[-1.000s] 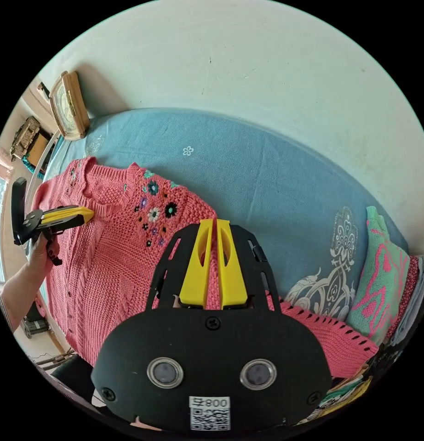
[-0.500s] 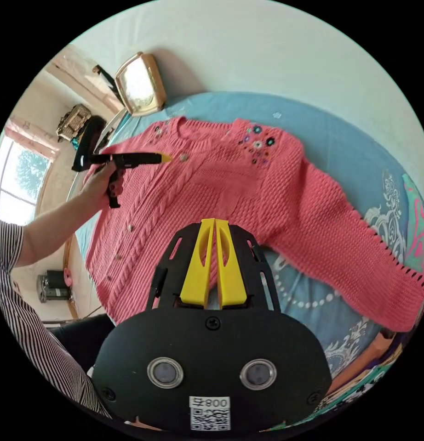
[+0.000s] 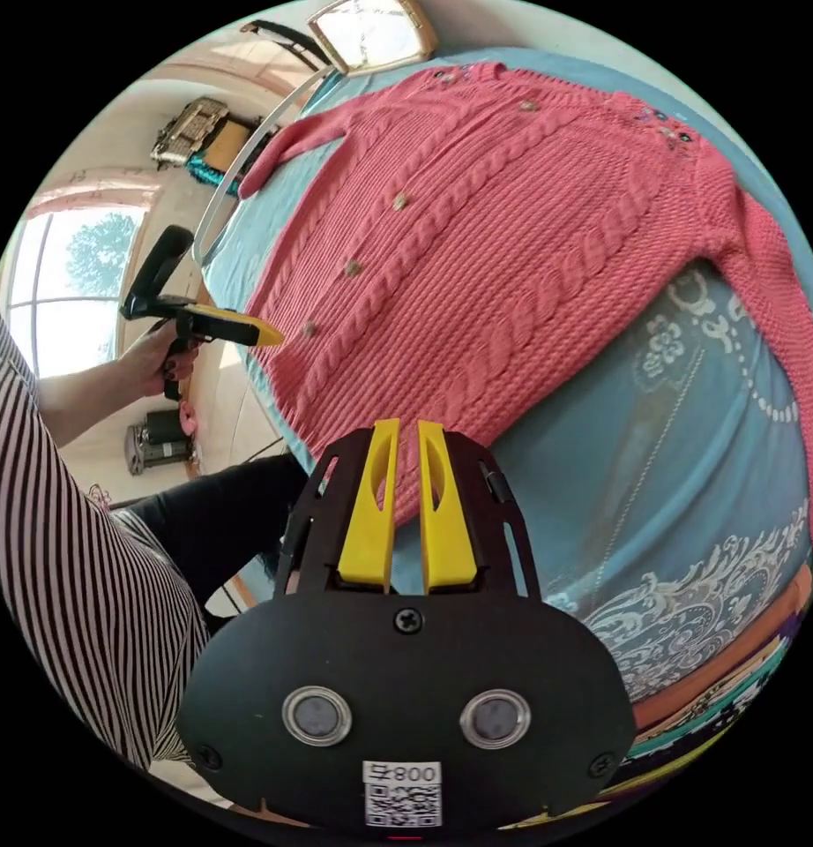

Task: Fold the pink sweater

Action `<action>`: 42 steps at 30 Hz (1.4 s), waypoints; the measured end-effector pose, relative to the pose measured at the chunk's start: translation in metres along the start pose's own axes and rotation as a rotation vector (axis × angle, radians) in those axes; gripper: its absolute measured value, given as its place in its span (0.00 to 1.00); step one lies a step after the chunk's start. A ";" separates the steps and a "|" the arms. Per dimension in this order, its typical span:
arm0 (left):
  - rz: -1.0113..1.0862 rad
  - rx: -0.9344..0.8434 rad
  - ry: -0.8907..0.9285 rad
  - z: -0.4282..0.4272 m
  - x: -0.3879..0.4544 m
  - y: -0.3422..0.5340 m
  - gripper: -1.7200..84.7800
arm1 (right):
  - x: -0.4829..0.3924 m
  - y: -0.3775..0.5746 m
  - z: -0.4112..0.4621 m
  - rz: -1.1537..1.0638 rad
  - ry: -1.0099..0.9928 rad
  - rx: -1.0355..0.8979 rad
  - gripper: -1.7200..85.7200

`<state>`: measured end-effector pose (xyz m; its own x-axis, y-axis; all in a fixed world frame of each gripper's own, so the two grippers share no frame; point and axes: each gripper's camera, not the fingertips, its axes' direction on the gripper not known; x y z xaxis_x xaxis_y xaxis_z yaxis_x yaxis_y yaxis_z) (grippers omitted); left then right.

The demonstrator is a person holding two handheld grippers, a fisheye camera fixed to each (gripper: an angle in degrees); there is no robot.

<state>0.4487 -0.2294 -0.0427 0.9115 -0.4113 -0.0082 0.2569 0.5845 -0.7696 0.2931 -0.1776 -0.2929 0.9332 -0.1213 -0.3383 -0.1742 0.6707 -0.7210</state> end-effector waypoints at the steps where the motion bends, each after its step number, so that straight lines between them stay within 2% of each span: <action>1: -0.011 -0.029 0.005 0.010 0.000 0.008 0.08 | -0.011 0.004 0.014 -0.043 -0.027 -0.058 0.08; 4: -0.012 -0.085 -0.015 0.032 -0.001 0.016 0.09 | -0.037 0.007 0.046 -0.157 -0.015 -0.155 0.09; 7: 0.005 -0.096 0.037 0.046 0.002 0.013 0.07 | -0.049 0.003 0.075 -0.233 0.075 -0.219 0.09; 12: 0.004 -0.052 0.095 0.040 0.029 0.017 0.05 | -0.042 -0.003 0.080 -0.252 0.114 -0.200 0.07; 15: -0.032 -0.069 -0.028 0.041 0.044 0.021 0.05 | -0.035 -0.002 0.082 -0.270 0.112 -0.194 0.06; 19: -0.097 -0.077 -0.155 0.060 0.043 0.021 0.03 | -0.020 -0.004 0.087 -0.239 0.074 -0.200 0.04; 23: -0.030 -0.002 -0.072 0.065 0.070 0.016 0.02 | -0.010 0.004 0.091 -0.221 0.080 -0.193 0.03; 28: 0.071 -0.126 -0.171 0.117 0.089 -0.015 0.02 | 0.012 0.015 0.101 -0.164 0.003 -0.183 0.02; 30: 0.020 -0.115 -0.126 0.119 0.091 -0.019 0.02 | 0.015 0.021 0.100 -0.144 0.009 -0.182 0.02; 33: 0.057 -0.080 -0.163 0.117 0.115 -0.017 0.02 | 0.019 0.036 0.088 -0.117 0.047 -0.103 0.02; 36: 0.037 -0.152 -0.172 0.138 0.121 -0.026 0.02 | 0.030 0.050 0.107 -0.082 0.065 -0.135 0.02; 38: -0.004 -0.131 -0.128 0.138 0.127 -0.032 0.02 | 0.035 0.063 0.109 -0.042 0.026 -0.103 0.02; 42: 0.090 -0.042 -0.120 0.128 0.169 -0.045 0.02 | 0.040 0.091 0.111 -0.003 0.035 -0.068 0.02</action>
<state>0.6322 -0.2355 0.0720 0.9628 -0.2703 -0.0039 0.1610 0.5847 -0.7951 0.3498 -0.0402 -0.3047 0.9223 -0.1495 -0.3565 -0.1938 0.6190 -0.7611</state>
